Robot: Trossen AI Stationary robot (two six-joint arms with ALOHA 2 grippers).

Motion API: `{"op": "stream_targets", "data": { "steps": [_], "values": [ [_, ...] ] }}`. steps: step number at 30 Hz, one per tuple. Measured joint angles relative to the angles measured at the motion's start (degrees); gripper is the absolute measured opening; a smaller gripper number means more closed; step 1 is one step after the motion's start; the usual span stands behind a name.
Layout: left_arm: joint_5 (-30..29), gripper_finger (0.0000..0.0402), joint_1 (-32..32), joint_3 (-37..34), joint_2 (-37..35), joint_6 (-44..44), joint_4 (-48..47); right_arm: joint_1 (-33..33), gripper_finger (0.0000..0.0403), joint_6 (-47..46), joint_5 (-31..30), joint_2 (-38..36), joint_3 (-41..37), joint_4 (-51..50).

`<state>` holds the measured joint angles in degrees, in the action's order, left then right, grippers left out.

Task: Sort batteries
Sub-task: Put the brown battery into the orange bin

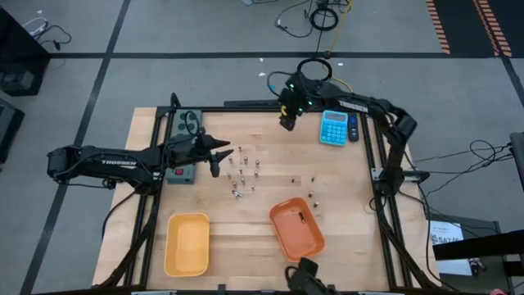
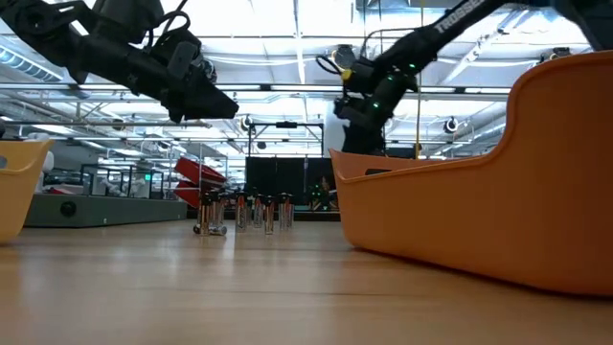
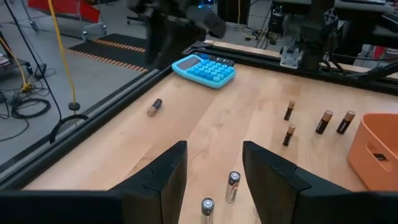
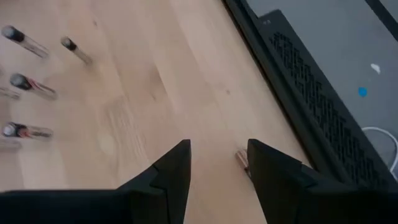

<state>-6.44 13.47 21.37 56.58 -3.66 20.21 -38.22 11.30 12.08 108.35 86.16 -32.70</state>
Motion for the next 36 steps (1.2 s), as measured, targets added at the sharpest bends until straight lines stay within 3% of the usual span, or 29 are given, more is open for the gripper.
{"op": "stream_targets", "data": {
  "steps": [7, 12, 19, 26, 36],
  "values": [
    [1.1, 0.0164, 0.0, 0.0, 0.0, 0.6, -0.2, -1.0, 0.0148, 1.6, -0.1, 10.3, 14.8, -14.5],
    [1.7, 0.0164, 0.0, 0.0, 0.0, 2.7, -0.2, -1.2, 0.0148, -0.7, -3.3, 17.0, 23.9, -24.0],
    [1.7, 0.0164, -0.3, -0.1, 0.0, 2.7, -0.2, -1.7, 0.0148, -1.8, -4.0, 22.6, 33.1, -30.6],
    [1.7, 0.0164, -0.3, -0.1, 0.0, 2.7, -0.2, -1.7, 0.0148, -5.5, -10.7, 26.3, 36.7, -37.5],
    [2.0, 0.0164, -0.5, -0.1, 0.0, 2.7, -0.2, 3.5, 0.0147, -0.9, -10.9, 26.4, 36.8, -36.0]
  ]
}}
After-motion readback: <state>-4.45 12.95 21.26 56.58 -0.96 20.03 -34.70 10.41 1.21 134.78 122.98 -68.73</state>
